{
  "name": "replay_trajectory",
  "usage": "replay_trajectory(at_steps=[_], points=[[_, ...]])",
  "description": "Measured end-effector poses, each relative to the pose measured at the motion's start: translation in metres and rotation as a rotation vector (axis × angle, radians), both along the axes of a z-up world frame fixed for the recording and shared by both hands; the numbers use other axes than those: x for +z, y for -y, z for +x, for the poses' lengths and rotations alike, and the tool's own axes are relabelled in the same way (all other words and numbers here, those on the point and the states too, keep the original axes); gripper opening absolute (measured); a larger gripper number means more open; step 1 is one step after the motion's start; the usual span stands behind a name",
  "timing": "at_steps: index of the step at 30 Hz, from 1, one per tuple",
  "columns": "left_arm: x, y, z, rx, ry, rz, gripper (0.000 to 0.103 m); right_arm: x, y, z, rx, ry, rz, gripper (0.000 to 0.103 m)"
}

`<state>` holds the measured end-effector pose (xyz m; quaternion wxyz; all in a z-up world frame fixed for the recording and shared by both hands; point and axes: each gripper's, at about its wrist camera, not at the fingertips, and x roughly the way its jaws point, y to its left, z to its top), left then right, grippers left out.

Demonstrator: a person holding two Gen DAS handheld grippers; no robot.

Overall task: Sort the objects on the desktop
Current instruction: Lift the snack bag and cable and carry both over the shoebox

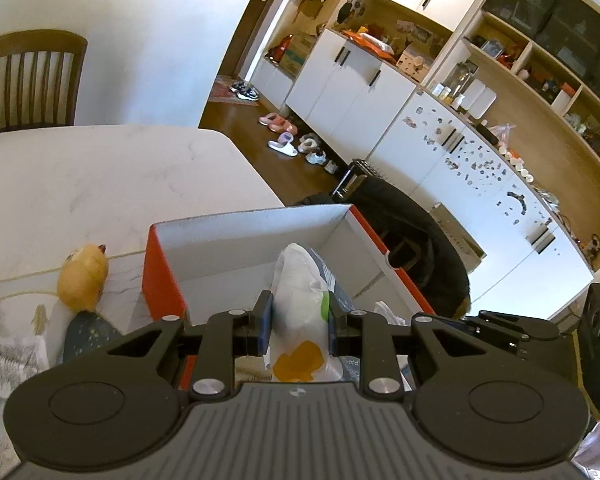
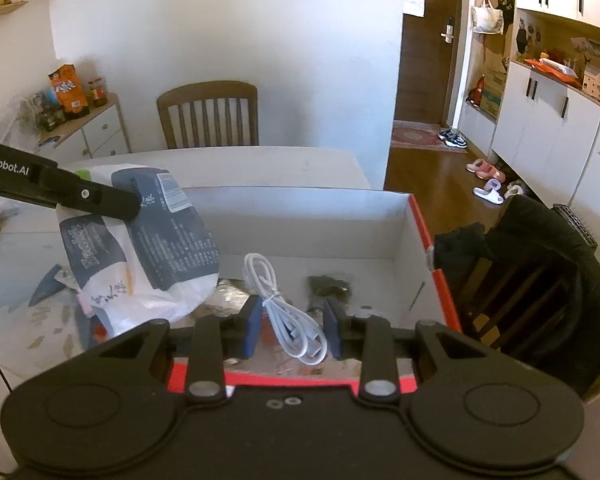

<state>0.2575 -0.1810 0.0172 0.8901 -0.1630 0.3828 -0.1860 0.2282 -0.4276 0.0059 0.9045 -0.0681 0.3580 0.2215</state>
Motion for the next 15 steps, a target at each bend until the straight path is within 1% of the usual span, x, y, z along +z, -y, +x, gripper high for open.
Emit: replay_trajectory(at_steps=[8, 11, 15], points=[[-0.019, 0.013, 0.032, 0.072, -0.019, 0.036, 0.024, -0.014, 0.007, 0.032, -0.011, -0.031, -0.015, 0.032], [-0.026, 0.018, 0.043, 0.094, -0.042, 0.043, 0.024, -0.022, 0.007, 0.044, -0.013, -0.051, -0.021, 0.032], [-0.033, 0.029, 0.054, 0.094, -0.042, 0.093, 0.024, -0.034, 0.007, 0.059, -0.004, -0.071, -0.04, 0.032]])
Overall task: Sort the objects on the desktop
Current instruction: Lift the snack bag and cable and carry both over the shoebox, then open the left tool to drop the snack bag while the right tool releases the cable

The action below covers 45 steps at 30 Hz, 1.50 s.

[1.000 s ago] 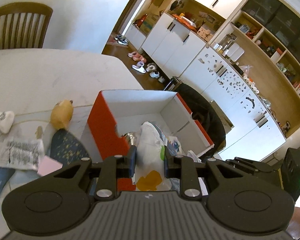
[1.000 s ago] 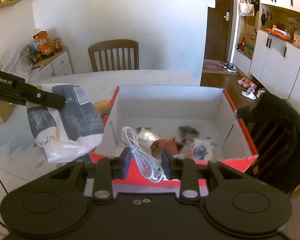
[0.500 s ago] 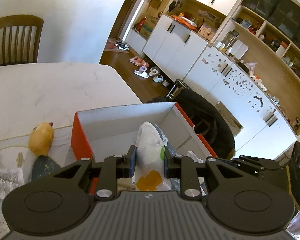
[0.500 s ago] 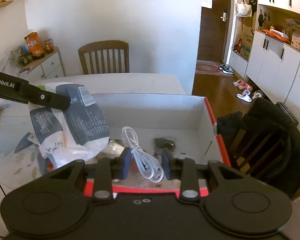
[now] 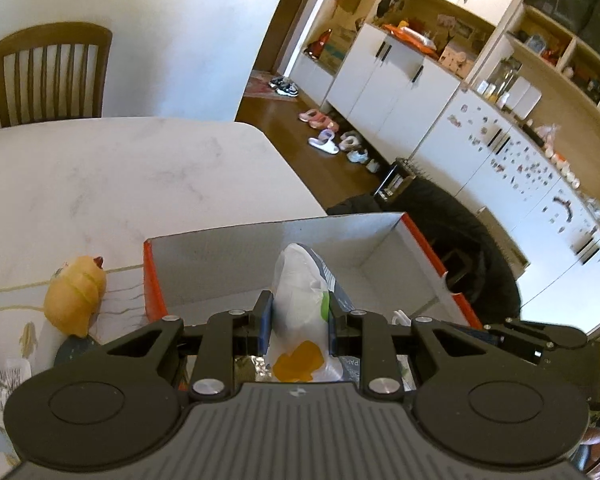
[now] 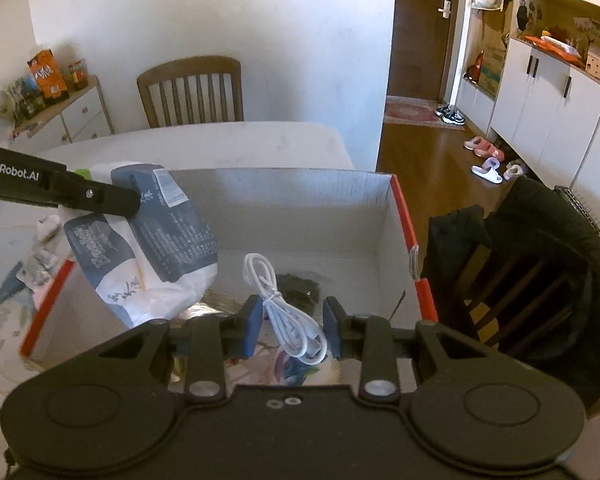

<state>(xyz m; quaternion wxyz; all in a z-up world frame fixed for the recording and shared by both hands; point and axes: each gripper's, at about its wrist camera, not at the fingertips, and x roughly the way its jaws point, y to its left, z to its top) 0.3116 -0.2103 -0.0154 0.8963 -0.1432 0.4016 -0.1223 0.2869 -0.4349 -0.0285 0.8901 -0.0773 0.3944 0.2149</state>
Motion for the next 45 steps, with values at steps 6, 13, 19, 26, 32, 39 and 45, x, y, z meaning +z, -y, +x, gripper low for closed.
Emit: replay_trajectory(at_steps=[6, 13, 19, 26, 32, 39, 45], points=[[-0.012, 0.014, 0.013, -0.011, -0.018, 0.08, 0.024, -0.015, -0.006, 0.019, 0.003, -0.042, -0.021, 0.032], [-0.027, 0.021, 0.024, -0.028, -0.053, 0.121, 0.024, -0.027, -0.016, 0.03, 0.024, -0.093, -0.062, 0.032], [-0.035, 0.025, 0.029, -0.039, -0.084, 0.152, 0.024, -0.035, -0.019, 0.037, 0.027, -0.125, -0.087, 0.032], [-0.039, 0.028, 0.029, -0.063, -0.116, 0.188, 0.024, -0.041, -0.016, 0.041, 0.037, -0.148, -0.091, 0.033], [-0.036, 0.033, 0.029, -0.085, -0.133, 0.226, 0.028, -0.041, -0.016, 0.044, 0.047, -0.159, -0.099, 0.037], [-0.029, 0.03, 0.022, -0.075, -0.12, 0.226, 0.066, -0.035, -0.013, 0.04, 0.058, -0.152, -0.084, 0.052], [-0.016, 0.026, 0.013, -0.065, -0.086, 0.203, 0.068, -0.021, -0.014, 0.03, 0.097, -0.097, -0.095, 0.067]])
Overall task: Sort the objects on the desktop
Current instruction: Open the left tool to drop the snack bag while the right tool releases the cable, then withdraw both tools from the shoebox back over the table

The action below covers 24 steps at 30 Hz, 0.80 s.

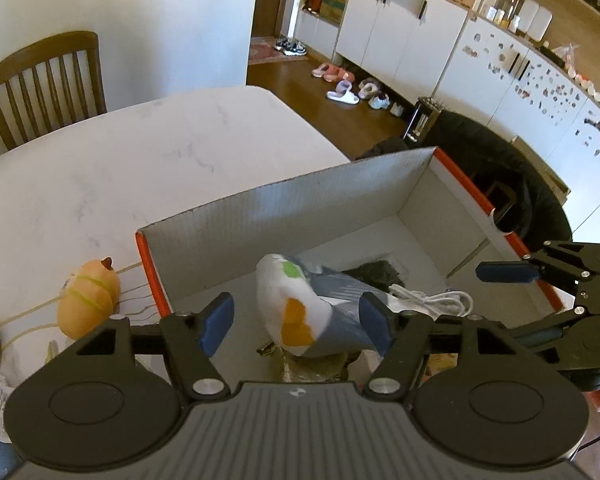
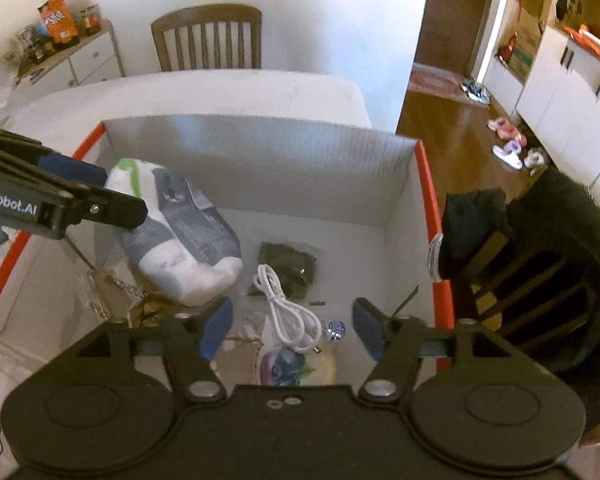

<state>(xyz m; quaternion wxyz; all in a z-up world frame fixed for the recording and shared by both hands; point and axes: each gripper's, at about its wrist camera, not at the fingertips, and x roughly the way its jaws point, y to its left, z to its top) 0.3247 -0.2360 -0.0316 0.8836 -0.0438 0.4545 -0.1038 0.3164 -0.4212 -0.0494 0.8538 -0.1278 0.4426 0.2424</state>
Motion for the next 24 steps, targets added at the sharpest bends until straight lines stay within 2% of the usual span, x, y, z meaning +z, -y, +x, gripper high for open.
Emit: replay_trajectory(at_steps=[13, 15, 24], points=[[0.035, -0.002, -0.04, 0.0, 0.095, -0.044, 0.068, 0.034, 0.011, -0.019, 0.031, 0.02, 0.112, 0.072], [0.04, -0.004, -0.047, 0.005, 0.114, -0.058, 0.068, 0.039, 0.009, -0.025, 0.041, 0.028, 0.124, 0.076], [0.061, -0.022, -0.082, -0.008, 0.165, -0.098, 0.068, 0.059, -0.012, -0.058, 0.09, 0.084, 0.143, 0.08]])
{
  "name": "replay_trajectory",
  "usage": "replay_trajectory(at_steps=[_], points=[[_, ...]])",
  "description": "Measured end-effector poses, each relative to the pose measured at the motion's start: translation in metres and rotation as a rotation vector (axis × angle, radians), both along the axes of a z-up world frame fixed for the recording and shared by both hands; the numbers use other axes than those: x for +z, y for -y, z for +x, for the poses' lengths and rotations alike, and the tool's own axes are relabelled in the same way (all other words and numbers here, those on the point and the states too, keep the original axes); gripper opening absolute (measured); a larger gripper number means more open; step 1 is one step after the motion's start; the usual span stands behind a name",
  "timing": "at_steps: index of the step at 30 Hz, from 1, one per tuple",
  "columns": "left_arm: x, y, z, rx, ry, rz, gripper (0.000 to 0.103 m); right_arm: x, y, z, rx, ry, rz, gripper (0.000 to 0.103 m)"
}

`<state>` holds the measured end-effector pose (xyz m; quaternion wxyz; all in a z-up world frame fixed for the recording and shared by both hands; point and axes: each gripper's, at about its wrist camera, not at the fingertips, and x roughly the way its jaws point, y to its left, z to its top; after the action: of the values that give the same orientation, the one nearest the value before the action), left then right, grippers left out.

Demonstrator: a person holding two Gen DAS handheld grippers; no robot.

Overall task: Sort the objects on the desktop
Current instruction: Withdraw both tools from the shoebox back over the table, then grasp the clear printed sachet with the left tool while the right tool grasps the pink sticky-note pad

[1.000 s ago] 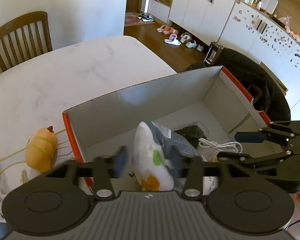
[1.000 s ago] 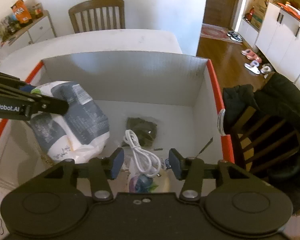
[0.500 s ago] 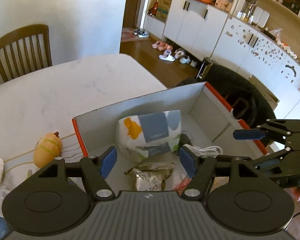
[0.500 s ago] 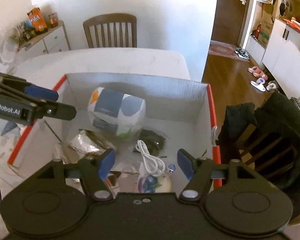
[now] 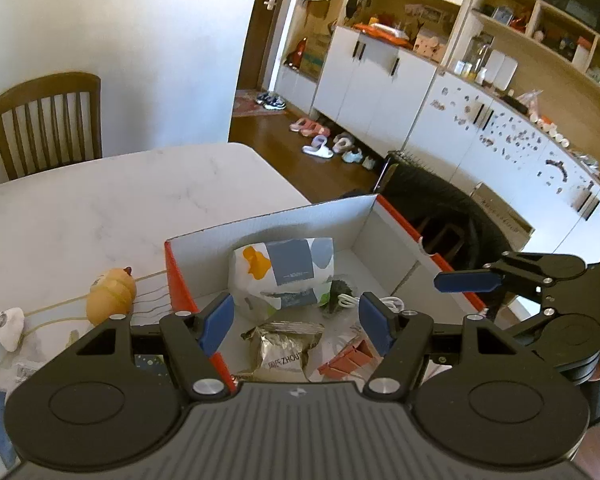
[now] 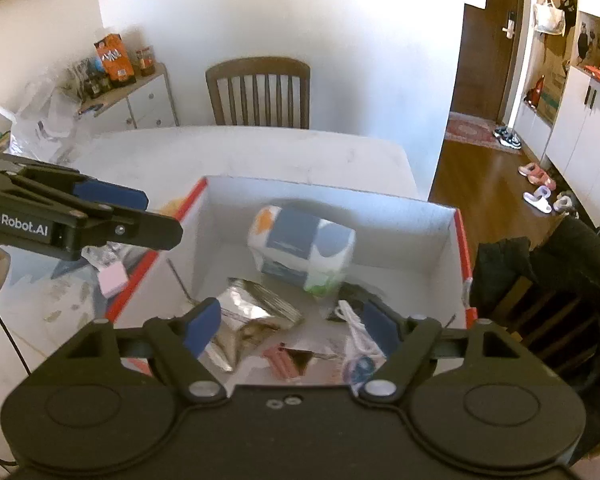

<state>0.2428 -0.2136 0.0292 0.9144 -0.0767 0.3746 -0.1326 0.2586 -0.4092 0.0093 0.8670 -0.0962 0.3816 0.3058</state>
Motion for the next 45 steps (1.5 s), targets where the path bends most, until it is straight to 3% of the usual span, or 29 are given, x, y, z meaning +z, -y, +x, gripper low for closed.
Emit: replay_trajectory(at_steps=[9, 19, 31, 33, 45], points=[[0.016, -0.038, -0.034, -0.009, 0.045, -0.011, 0.068, 0.014, -0.024, -0.029, -0.018, -0.003, 0.064, 0.082], [0.009, -0.095, -0.063, -0.008, 0.046, 0.001, 0.08, 0.015, -0.071, -0.057, -0.013, 0.003, 0.091, 0.086], [-0.02, -0.17, -0.081, -0.023, 0.02, -0.006, 0.088, 0.007, -0.138, -0.085, 0.019, 0.019, 0.108, 0.091], [-0.027, -0.18, -0.082, -0.029, 0.015, 0.001, 0.103, 0.004, -0.149, -0.087, 0.025, 0.017, 0.107, 0.091], [-0.064, -0.229, -0.069, -0.162, 0.04, 0.049, 0.103, -0.02, -0.202, -0.09, 0.061, 0.012, 0.06, 0.093]])
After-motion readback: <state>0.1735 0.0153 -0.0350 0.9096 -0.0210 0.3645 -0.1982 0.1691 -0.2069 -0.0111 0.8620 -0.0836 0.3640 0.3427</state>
